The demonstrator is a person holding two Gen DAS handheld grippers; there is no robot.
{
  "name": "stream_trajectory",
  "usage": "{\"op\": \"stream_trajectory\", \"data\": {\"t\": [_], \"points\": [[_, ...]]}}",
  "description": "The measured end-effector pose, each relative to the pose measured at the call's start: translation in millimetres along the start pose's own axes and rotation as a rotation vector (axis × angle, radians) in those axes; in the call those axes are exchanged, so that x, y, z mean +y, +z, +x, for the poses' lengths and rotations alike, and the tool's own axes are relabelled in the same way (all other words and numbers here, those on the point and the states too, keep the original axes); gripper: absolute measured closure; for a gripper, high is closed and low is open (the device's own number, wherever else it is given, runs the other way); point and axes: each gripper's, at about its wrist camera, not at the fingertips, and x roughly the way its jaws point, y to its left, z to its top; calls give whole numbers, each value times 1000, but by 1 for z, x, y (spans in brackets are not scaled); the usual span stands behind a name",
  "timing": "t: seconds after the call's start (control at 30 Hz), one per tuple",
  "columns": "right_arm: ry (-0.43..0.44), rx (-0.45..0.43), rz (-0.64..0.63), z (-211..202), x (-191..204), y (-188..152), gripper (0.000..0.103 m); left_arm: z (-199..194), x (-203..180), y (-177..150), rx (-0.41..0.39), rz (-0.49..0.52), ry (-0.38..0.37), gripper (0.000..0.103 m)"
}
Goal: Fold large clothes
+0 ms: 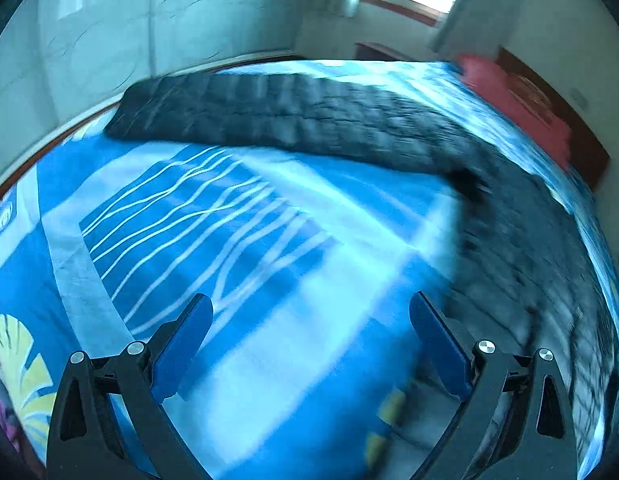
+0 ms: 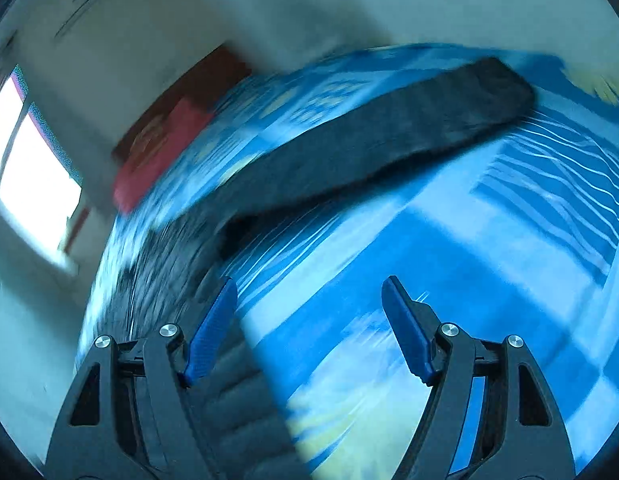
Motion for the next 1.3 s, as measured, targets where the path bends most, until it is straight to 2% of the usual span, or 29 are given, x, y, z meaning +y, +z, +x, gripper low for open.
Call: {"op": "stream_trajectory", "data": {"t": [0.1,0.17,0.3,0.5,0.7,0.77,0.83,0.87,0.9,0.93,1.0,1.13,1.3], "points": [[8,-42,152,10,-53,35,28,12,17,3,10,-66,15,5],[7,-74,225,14,-81,51,28,9,19,3,-27,-63,30,5],[1,-129,308,19,-120,78,28,7,15,-1,-43,-55,51,5],[-6,-184,319,27,-136,101,28,17,11,1,-46,-21,96,5],[2,-212,326,43,-133,115,28,18,14,1,-56,-29,85,5],[-20,-215,308,49,-133,120,34,18,13,0,-58,-27,87,5],[-47,-213,298,54,-131,123,56,19,11,0,-56,-19,98,5],[-62,-214,296,56,-132,124,64,20,10,-1,-55,-15,104,5],[-57,-206,302,58,-135,124,83,20,9,-1,-54,-10,110,5],[-51,-197,312,59,-139,124,95,20,8,-1,-53,-7,115,5],[-52,-207,309,54,-138,122,96,21,7,-2,-52,-5,120,5],[-52,-240,197,41,-103,119,98,22,7,-2,-56,-5,119,5],[17,-244,25,30,-23,110,98,24,8,-1,-55,-1,123,5]]}}
